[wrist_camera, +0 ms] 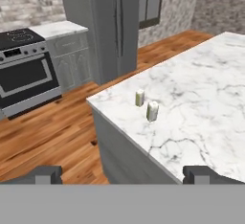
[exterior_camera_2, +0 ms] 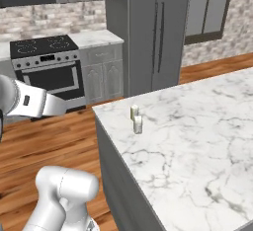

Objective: Pick the boxed drink, boxed drink, can from the counter and place them in the open cabinet.

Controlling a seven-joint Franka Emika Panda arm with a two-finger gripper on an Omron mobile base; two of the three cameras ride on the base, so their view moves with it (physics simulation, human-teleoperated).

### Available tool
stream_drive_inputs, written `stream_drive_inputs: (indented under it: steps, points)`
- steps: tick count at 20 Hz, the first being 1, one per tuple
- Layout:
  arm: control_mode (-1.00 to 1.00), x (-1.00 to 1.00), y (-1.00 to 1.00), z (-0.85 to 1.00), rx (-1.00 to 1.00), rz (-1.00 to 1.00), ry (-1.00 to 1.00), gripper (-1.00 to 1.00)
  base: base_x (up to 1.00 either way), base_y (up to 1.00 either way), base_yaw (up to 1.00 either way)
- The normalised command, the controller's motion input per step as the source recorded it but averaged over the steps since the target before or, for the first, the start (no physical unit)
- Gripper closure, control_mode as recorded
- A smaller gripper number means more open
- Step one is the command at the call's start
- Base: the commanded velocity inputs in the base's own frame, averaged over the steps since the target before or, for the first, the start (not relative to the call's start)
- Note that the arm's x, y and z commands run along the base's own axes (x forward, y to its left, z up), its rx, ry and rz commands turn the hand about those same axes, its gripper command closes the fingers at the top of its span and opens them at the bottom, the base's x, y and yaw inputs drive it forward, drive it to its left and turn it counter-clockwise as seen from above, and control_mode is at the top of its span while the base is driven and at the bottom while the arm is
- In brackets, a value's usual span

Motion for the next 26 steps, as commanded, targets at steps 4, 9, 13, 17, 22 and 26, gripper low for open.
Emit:
stream_drive_inputs:
  steps: [4, 9, 13, 17, 22, 26]
  points:
    - [-1.0, 0.0, -0.02, -0.01, 0.02, -0.02, 0.01, -1.0, 0.0, 0.0, 0.0]
    - [-1.0, 0.06, -0.17, -0.1, 0.07, 0.0, 0.04, -1.0, 0.0, 0.0, 0.0]
    - [-1.0, 0.25, -0.36, -0.16, 0.12, 0.0, 0.11, -1.0, 0.0, 0.0, 0.0]
    - [-1.0, 0.36, -0.29, -0.18, 0.07, -0.03, 0.15, -1.0, 0.0, 0.0, 0.0]
    - [-1.0, 0.24, -0.03, -0.15, 0.0, -0.06, 0.11, -1.0, 0.0, 0.0, 0.0]
    - [-1.0, 0.43, -0.11, -0.22, 0.0, -0.08, 0.1, -1.0, 0.0, 0.0, 0.0]
